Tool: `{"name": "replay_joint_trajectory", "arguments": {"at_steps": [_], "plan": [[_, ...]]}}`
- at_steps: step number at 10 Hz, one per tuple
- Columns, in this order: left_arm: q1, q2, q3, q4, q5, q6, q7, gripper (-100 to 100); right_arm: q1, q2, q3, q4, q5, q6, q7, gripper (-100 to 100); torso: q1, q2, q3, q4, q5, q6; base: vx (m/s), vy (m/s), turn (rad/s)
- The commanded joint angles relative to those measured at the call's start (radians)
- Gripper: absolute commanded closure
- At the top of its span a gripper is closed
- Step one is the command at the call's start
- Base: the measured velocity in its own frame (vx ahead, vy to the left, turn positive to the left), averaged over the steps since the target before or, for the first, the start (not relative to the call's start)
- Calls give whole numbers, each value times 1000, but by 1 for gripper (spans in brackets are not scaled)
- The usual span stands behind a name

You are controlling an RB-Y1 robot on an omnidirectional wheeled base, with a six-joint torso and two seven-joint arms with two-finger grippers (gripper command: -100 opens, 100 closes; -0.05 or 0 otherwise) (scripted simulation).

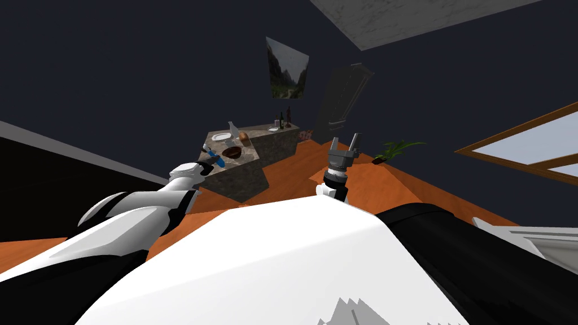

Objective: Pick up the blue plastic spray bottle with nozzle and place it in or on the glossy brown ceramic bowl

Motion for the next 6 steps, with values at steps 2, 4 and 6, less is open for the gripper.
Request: {"name": "replay_joint_trajectory", "arguments": {"at_steps": [2, 4, 6], "plan": [[0, 0, 0, 0, 0, 0, 0, 100, 0, 0, 0, 0, 0, 0, 0, 0, 0, 0, 0, 0, 0, 0, 1, -1, -8], [0, 0, 0, -1, -1, 0, -1, 100, 0, 0, 0, 0, 0, 0, 0, 0, 2, 0, 0, 0, 1, 0, 0, 0, 5], [0, 0, 0, 0, -1, 0, -1, 0, 0, 0, 0, 0, 0, 0, 0, 0, 2, 0, 0, 0, 1, 0, 0, 0, 0]]}}
